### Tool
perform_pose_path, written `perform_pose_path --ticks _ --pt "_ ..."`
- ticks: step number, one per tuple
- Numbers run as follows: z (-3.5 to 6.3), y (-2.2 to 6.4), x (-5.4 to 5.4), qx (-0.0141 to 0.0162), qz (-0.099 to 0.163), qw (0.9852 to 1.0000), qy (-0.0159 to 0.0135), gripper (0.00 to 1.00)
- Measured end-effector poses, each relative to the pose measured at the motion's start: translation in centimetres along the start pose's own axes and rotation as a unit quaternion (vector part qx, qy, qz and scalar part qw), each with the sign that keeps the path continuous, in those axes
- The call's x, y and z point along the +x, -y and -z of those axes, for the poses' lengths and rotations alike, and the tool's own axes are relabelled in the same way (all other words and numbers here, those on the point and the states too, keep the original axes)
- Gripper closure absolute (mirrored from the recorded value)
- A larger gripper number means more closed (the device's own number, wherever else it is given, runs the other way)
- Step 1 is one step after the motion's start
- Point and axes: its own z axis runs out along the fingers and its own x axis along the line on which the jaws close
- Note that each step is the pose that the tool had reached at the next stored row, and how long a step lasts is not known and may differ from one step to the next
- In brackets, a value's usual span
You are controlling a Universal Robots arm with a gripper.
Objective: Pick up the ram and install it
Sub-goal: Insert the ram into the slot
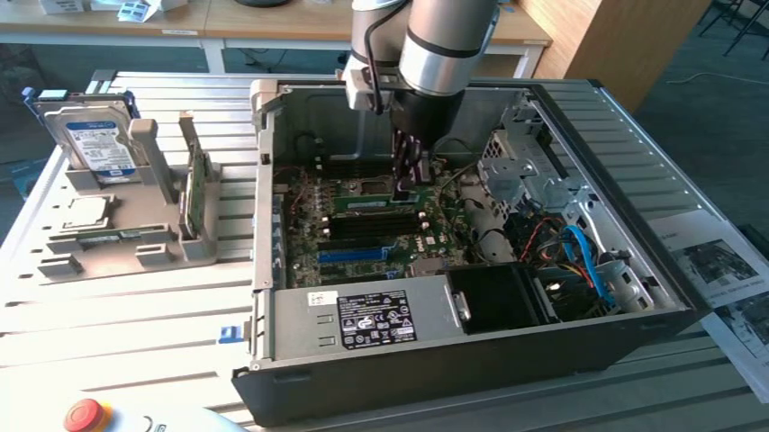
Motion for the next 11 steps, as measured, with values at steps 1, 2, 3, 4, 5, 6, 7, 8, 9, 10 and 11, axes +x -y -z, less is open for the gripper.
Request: perform_pose_path --ticks 1,2,3,4,5,6,7,8,9,10,11 --pt "-0.02 0.0 0.01 0.0 0.0 1.0 -0.0001 0.88" --pt "-0.05 0.0 0.02 0.0 0.0 1.0 -0.0001 0.88" --pt "-0.07 -0.01 0.03 -0.0001 0.0 1.0 -0.0001 0.88" --pt "-0.1 -0.01 0.05 0.0 0.0 1.0 -0.0001 0.88" --pt "-0.14 0.01 0.07 0.0 0.0 1.0 -0.0001 0.88" --pt "-0.16 0.01 0.12 0.0 0.0 1.0 0.0 0.88" --pt "-0.19 0.02 0.2 0.0 0.0 1.0 0.0 0.88" --pt "-0.21 0.02 0.32 0.0 0.0 1.0 0.0 0.88" --pt "-0.23 0.01 0.44 -0.0001 0.0 1.0 -0.0001 0.88" --pt "-0.25 0.01 0.56 0.0 0.0 1.0 0.0 0.88" --pt "-0.27 0.01 0.65 0.0 0.0 1.0 0.0 0.88"
